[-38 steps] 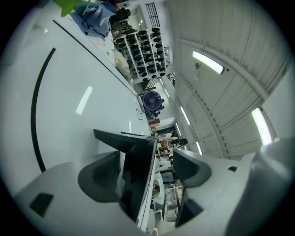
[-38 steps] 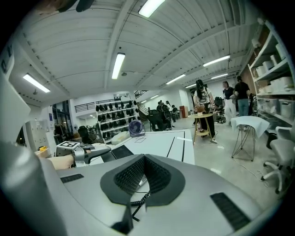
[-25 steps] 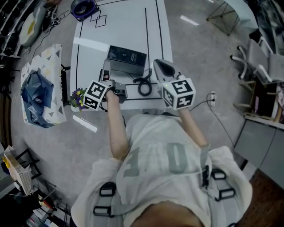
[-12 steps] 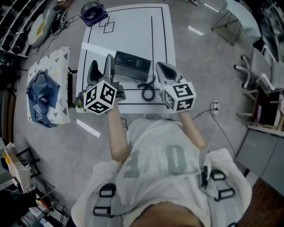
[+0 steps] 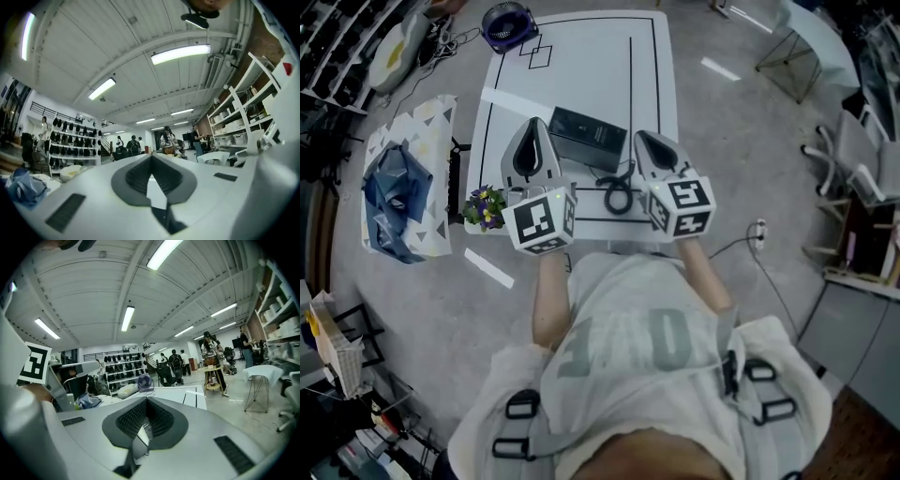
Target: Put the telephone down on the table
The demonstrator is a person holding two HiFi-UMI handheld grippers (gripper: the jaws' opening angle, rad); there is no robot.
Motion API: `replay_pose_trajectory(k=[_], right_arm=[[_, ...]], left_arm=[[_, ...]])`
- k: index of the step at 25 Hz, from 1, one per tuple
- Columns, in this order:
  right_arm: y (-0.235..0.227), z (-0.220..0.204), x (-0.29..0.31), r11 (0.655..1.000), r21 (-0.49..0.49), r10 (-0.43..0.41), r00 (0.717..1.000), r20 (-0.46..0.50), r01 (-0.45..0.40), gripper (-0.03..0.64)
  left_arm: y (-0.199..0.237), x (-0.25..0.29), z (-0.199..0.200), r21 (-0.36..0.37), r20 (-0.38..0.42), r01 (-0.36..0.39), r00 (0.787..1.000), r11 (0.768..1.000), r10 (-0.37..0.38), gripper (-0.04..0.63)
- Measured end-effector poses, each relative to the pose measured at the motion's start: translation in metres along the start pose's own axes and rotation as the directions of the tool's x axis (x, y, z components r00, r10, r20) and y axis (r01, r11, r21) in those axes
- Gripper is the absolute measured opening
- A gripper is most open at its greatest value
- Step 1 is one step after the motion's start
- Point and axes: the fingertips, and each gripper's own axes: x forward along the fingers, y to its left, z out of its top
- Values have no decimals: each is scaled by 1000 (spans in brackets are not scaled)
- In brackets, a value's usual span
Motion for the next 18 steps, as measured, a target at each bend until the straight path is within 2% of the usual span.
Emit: replay_pose_trajectory(k=[4,14,18], right_arm=[[-1,1,0,1000,-12,-8,1000,10,8,8],[7,9,-4,983,-185,-9,999,42,17,8],[15,11,-4,983,-185,20,999,38,-13,8]], left_arm=[[-10,-11,6,68,56,-29,998,997,25,6],[-15,-16,-26,-27,-12,-7,1000,1000,6,6],[-14,-17,-30,-27,-23,-12,1000,1000,11,6]])
